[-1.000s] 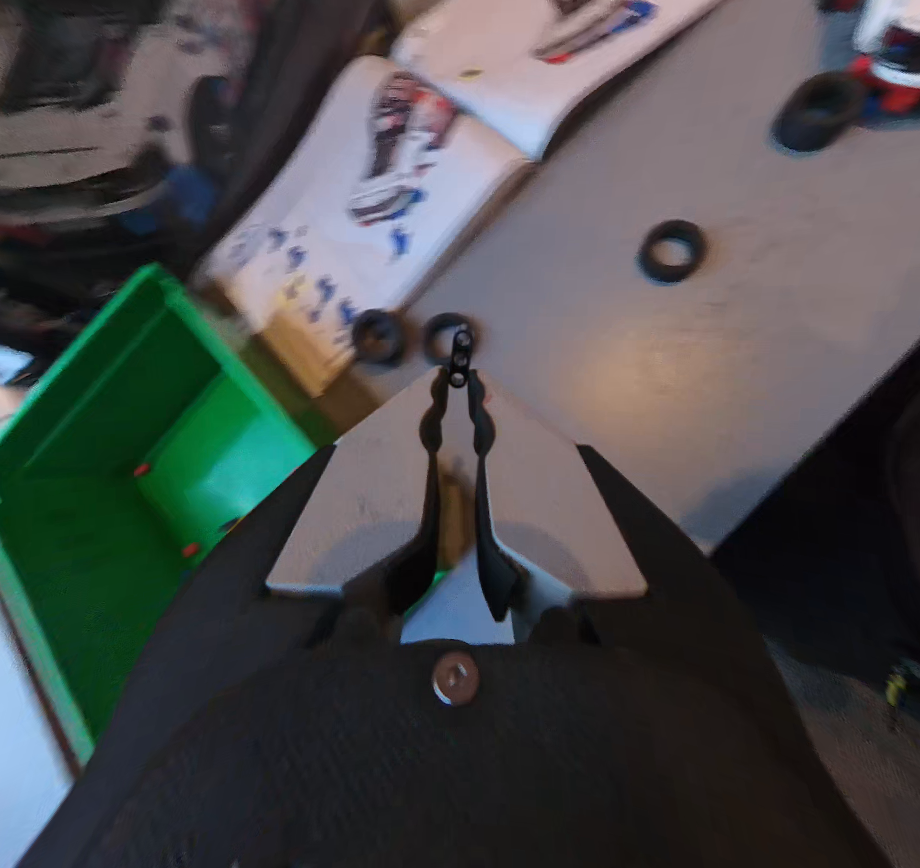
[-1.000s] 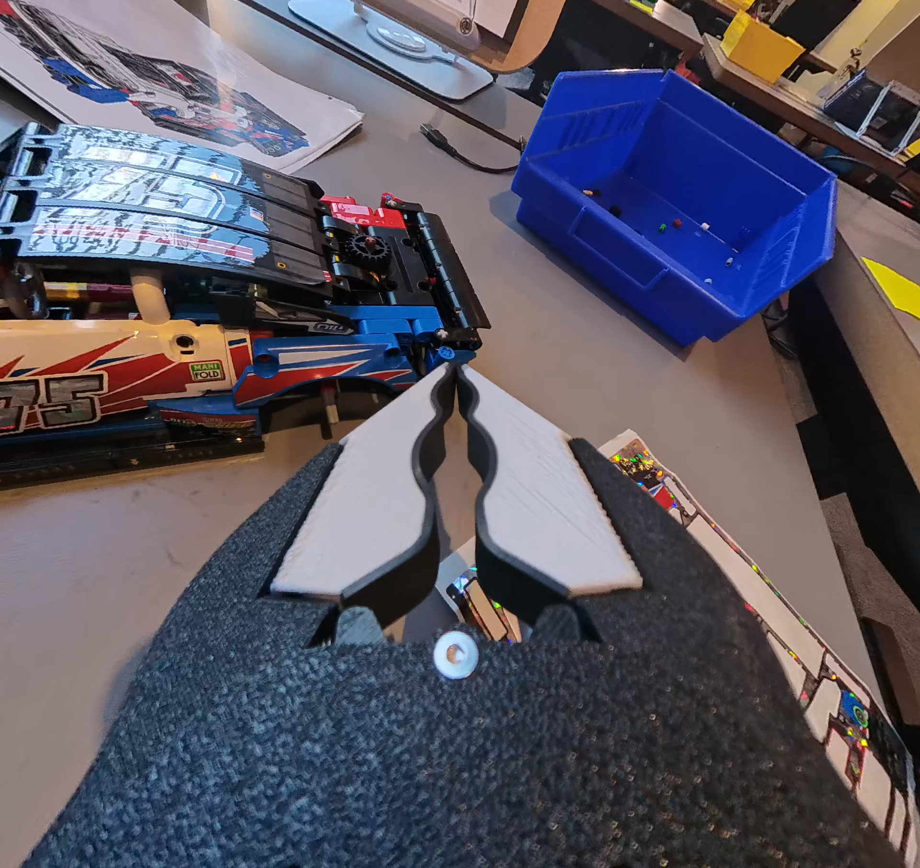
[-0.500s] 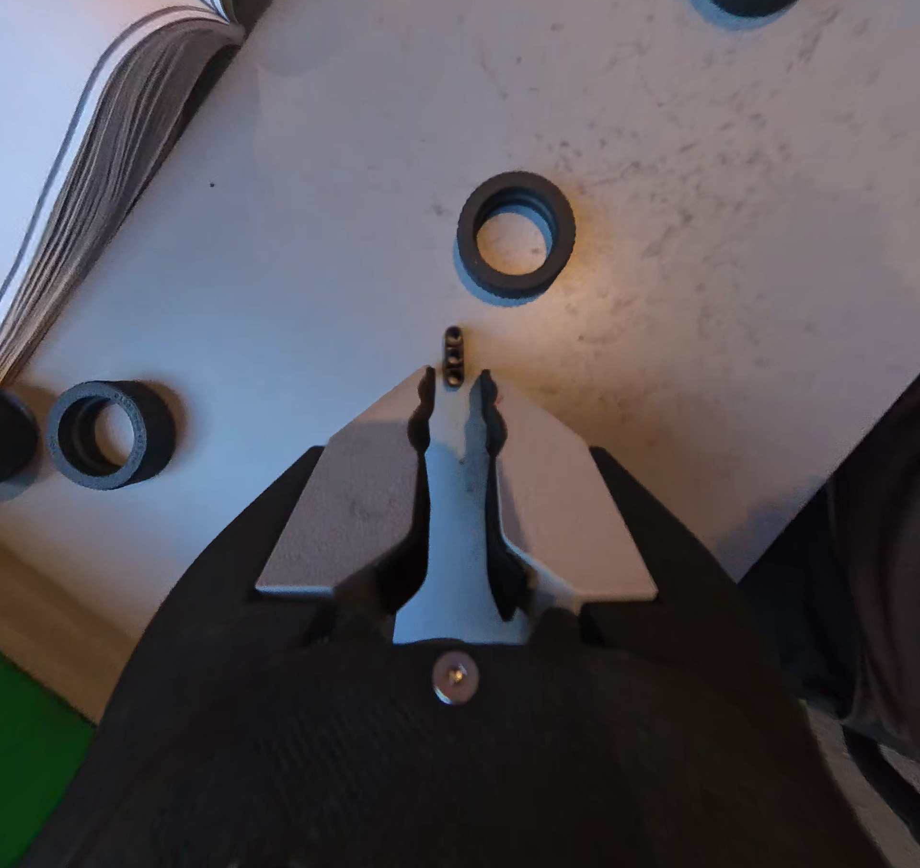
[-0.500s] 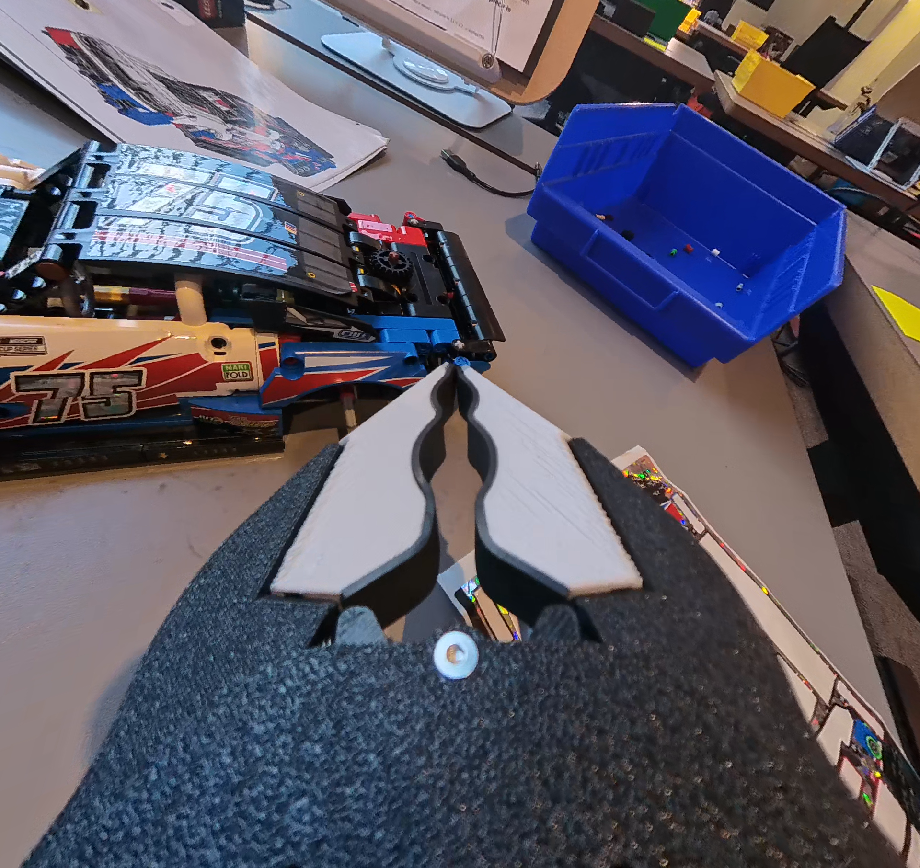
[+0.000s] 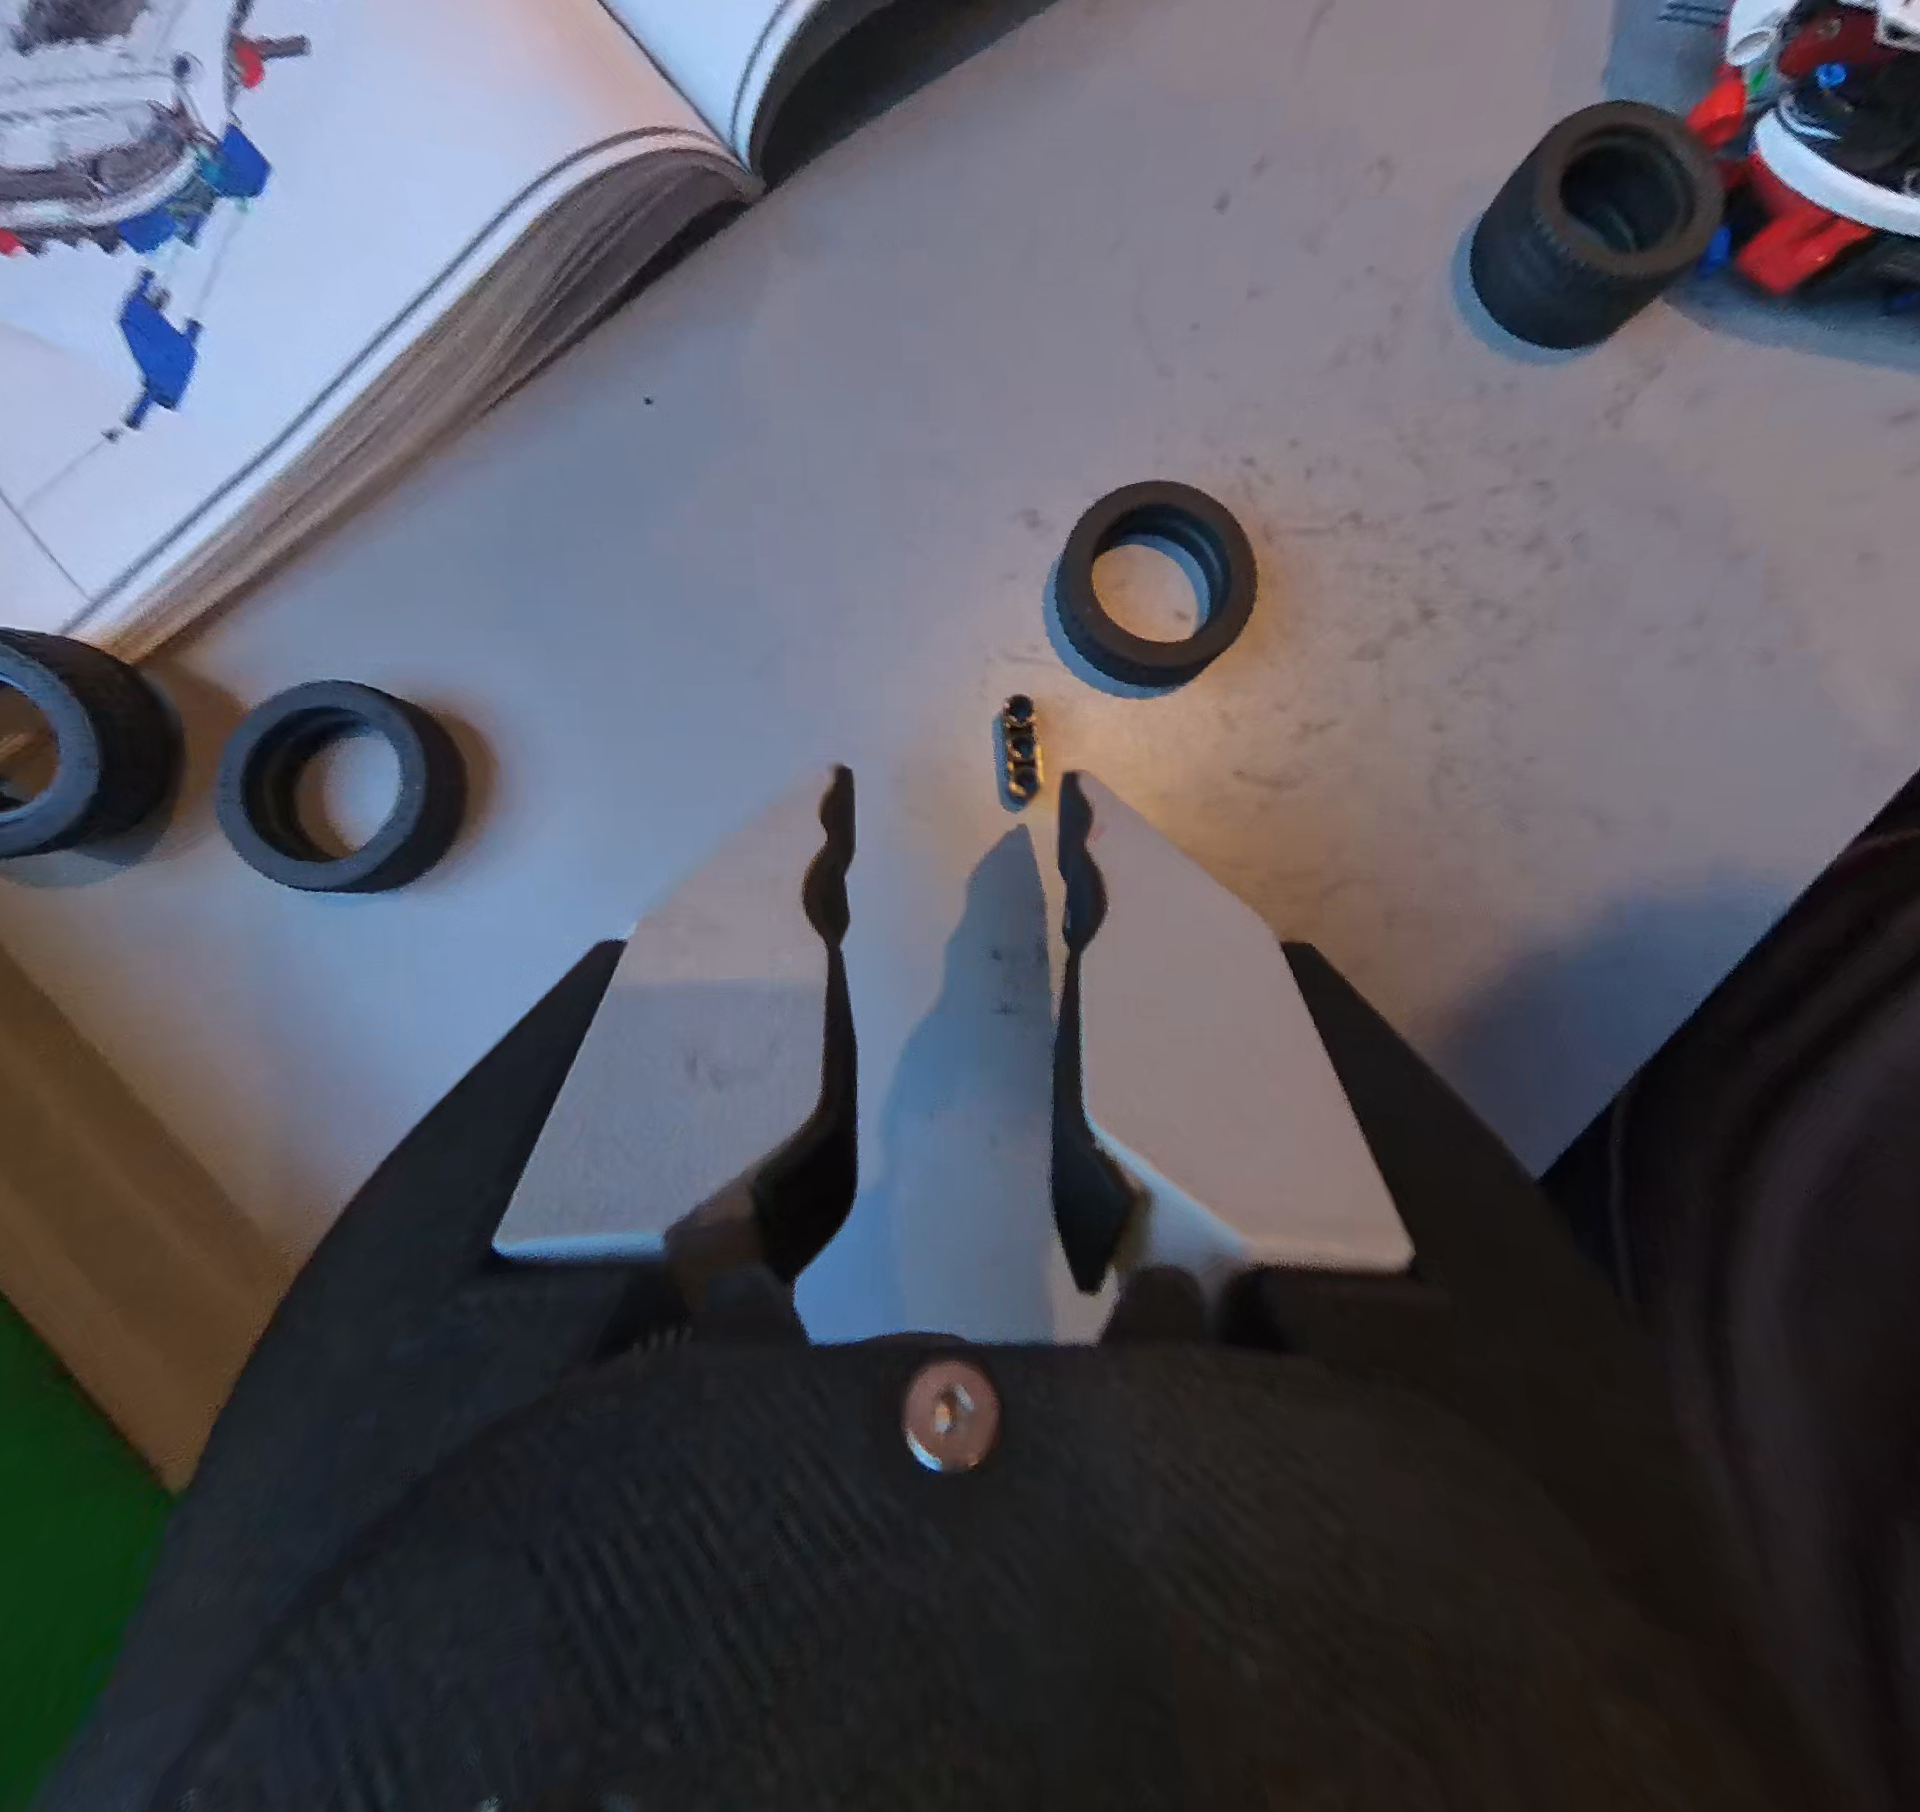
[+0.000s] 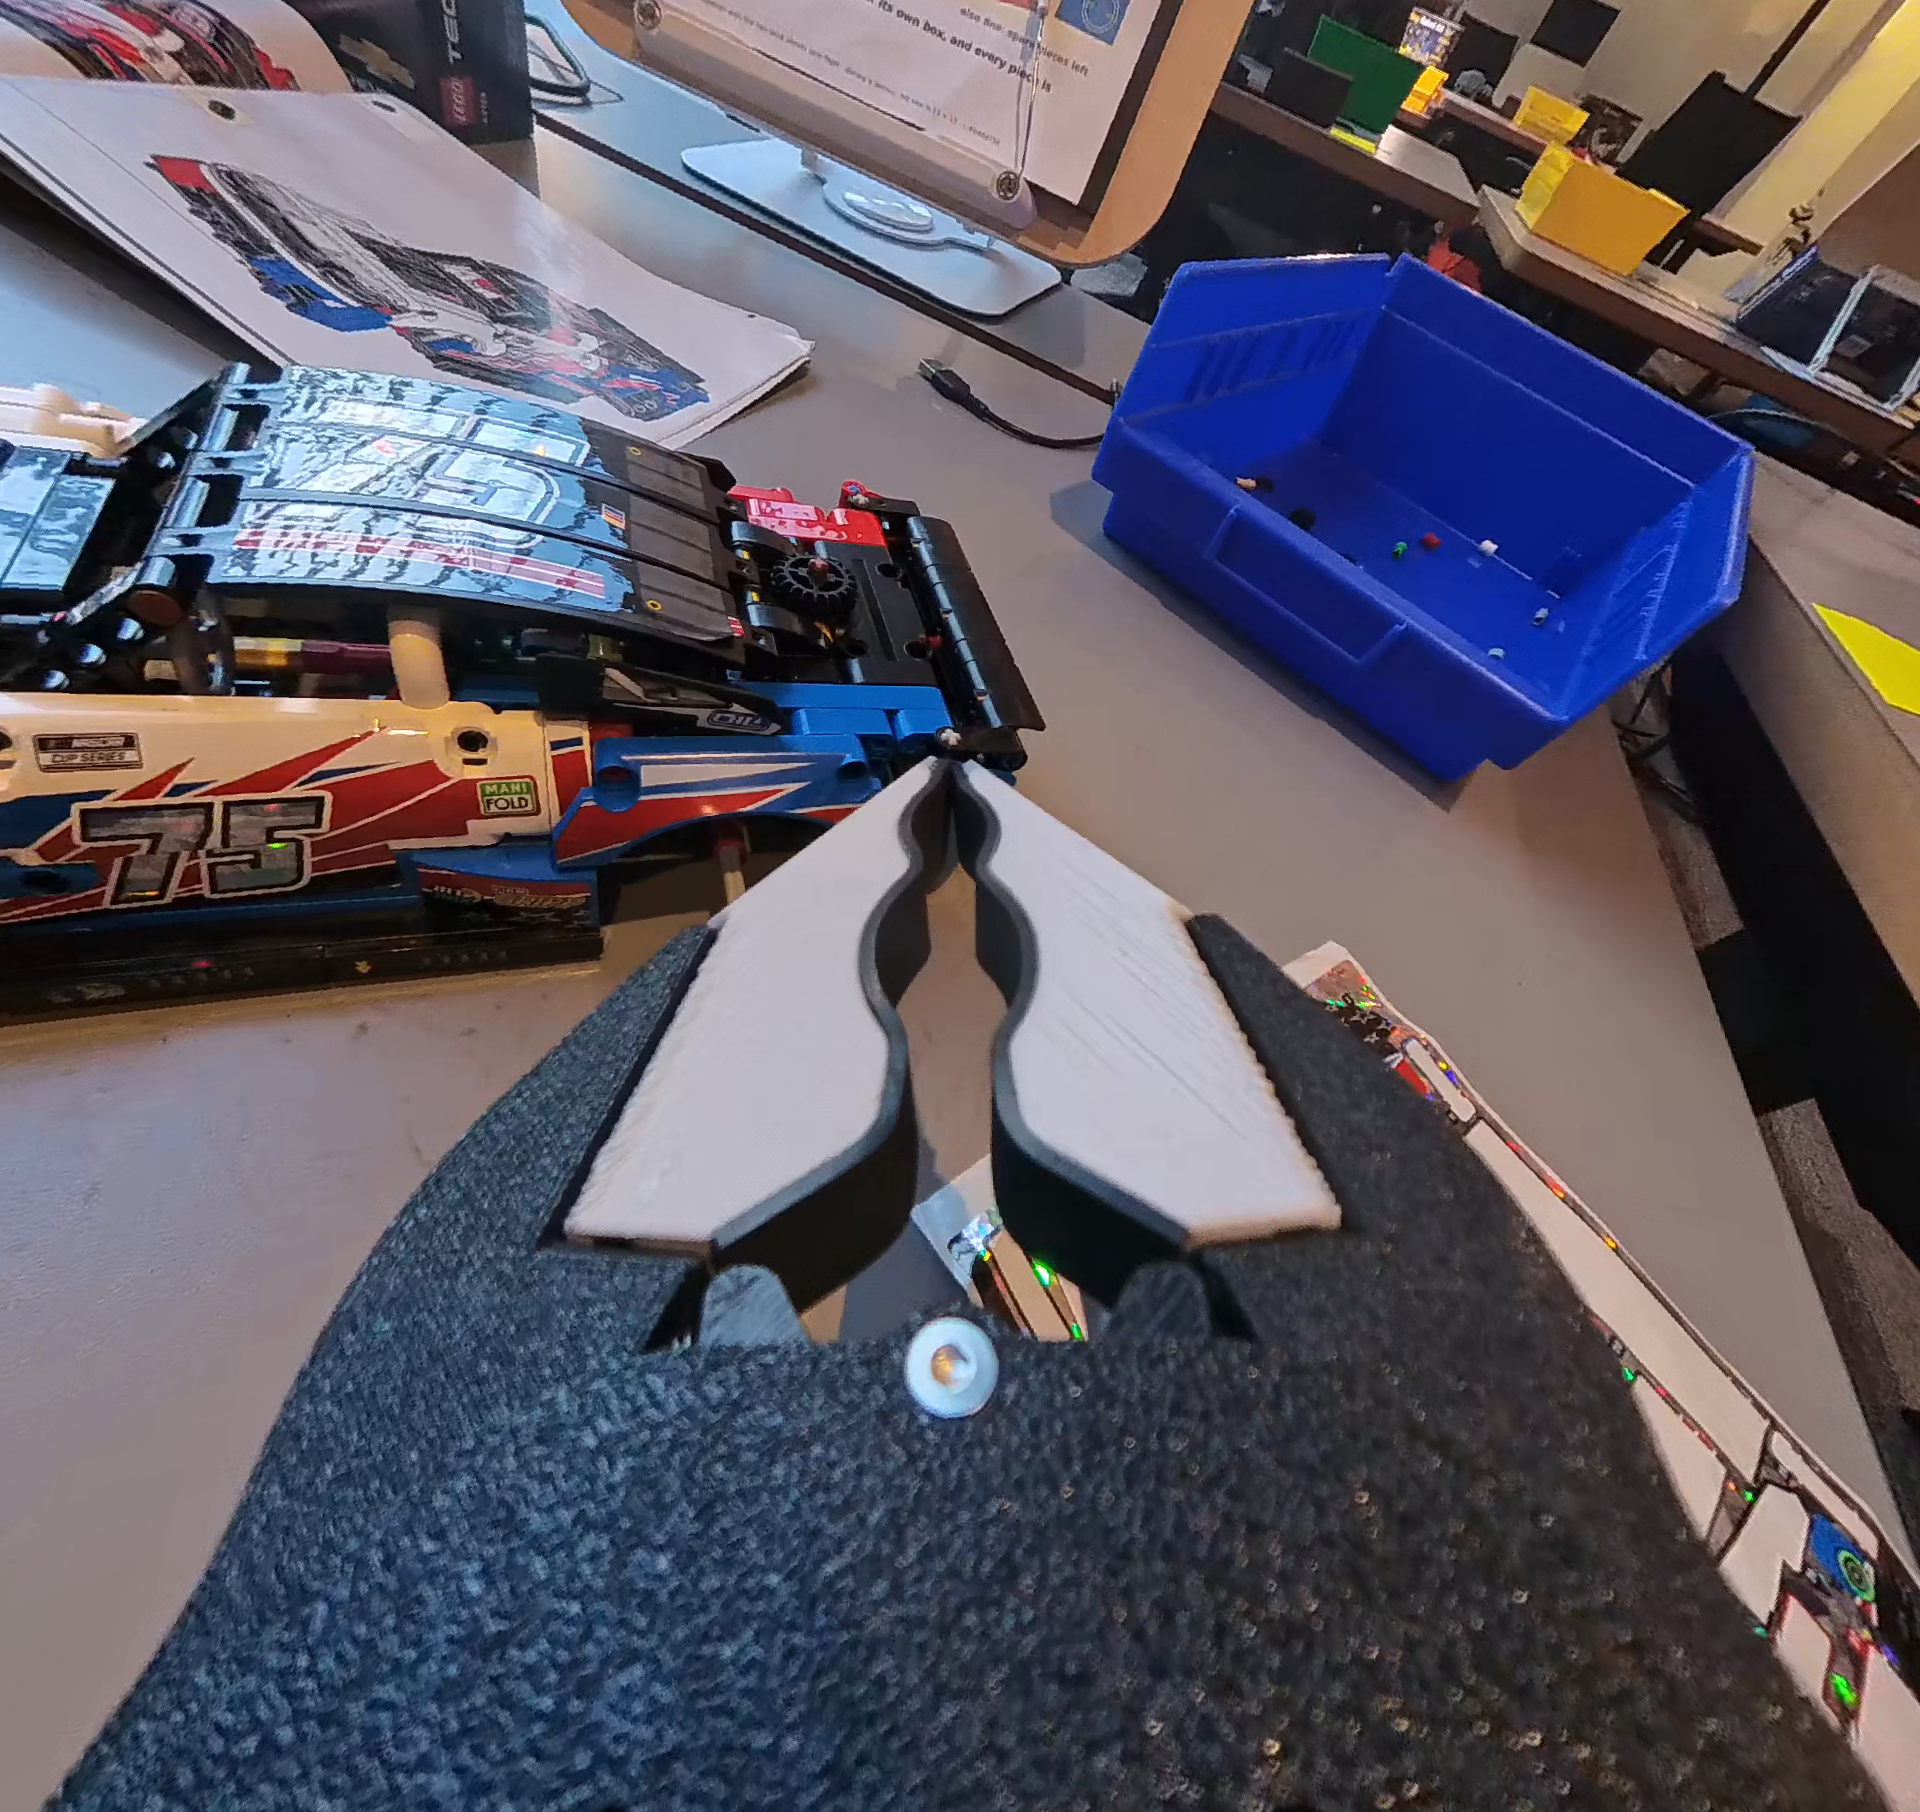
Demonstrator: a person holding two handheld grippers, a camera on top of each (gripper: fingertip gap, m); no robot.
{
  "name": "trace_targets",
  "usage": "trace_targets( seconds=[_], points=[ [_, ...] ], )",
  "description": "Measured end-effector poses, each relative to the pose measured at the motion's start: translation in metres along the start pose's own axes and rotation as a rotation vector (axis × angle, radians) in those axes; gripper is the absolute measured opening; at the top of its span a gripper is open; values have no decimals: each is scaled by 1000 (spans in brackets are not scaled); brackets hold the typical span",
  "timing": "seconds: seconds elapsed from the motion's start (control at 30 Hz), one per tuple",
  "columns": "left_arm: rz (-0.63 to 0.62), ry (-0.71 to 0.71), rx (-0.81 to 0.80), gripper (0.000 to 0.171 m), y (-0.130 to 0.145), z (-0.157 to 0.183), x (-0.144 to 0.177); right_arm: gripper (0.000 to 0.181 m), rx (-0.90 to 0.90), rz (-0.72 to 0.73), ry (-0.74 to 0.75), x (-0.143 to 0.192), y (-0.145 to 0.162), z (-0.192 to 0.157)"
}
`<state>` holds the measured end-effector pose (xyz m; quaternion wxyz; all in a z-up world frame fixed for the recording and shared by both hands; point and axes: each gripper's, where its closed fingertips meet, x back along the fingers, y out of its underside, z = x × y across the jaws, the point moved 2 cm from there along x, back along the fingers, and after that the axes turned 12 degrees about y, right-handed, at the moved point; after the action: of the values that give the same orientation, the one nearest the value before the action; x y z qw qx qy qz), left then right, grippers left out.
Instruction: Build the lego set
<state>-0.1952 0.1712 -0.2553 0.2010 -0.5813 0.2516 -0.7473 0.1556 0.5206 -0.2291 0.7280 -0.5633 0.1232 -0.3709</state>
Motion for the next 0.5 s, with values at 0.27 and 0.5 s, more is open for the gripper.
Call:
trace_targets(
  seconds=[0.27, 0.5],
  points=[
    [12, 8, -34, 39, 15, 2, -18, 0, -29, 15, -5, 1, -2, 2],
    [49, 19, -78, 40, 14, -1, -23, 0, -25, 11, -3, 1, -2, 2]
  ],
)
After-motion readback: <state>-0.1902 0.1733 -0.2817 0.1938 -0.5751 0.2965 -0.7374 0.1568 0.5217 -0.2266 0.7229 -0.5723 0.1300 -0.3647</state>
